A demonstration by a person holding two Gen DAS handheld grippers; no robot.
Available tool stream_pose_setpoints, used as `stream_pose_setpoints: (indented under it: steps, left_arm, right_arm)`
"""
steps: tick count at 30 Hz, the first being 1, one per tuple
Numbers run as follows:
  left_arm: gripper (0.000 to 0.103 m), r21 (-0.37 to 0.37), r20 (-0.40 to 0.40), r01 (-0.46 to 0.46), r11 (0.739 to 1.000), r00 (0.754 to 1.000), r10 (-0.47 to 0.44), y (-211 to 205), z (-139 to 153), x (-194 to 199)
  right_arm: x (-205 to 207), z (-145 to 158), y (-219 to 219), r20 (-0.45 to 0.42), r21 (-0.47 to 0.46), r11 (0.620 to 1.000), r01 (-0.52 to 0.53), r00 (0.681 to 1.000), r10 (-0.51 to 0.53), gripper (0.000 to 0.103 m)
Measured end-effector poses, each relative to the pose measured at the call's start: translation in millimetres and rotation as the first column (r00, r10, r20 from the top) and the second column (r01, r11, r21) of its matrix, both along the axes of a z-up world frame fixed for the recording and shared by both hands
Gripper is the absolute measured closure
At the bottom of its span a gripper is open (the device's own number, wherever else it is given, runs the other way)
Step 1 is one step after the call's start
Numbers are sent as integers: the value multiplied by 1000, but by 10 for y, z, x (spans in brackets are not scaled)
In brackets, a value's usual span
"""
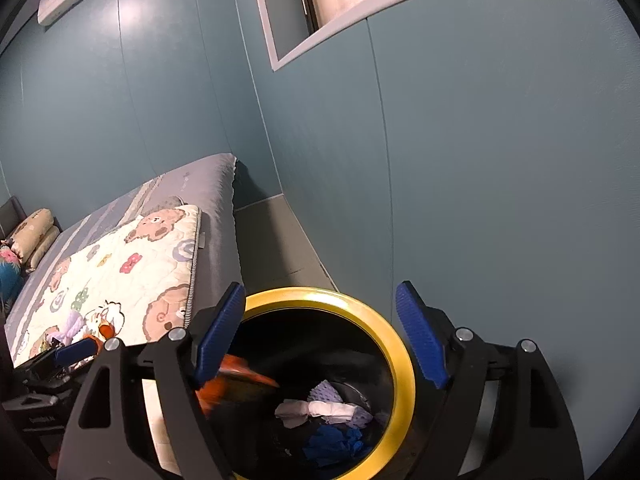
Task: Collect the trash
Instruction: 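Open both tools to drop the wrapper and tissue into the bin, then move both open tools back toward the black plastic bags on the bed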
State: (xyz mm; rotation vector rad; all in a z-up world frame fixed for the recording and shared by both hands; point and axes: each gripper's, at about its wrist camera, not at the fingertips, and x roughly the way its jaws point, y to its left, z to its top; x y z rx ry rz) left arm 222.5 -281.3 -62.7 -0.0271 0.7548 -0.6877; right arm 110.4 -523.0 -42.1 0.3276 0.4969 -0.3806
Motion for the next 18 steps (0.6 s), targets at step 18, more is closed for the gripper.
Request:
stream_pose_setpoints:
  steps: [18]
  left_arm:
    - [8,-16,98,-159,987,982,160,855,297,-98]
  right_arm:
    - [-44,385,631,60,-73,986,-152,986,157,18]
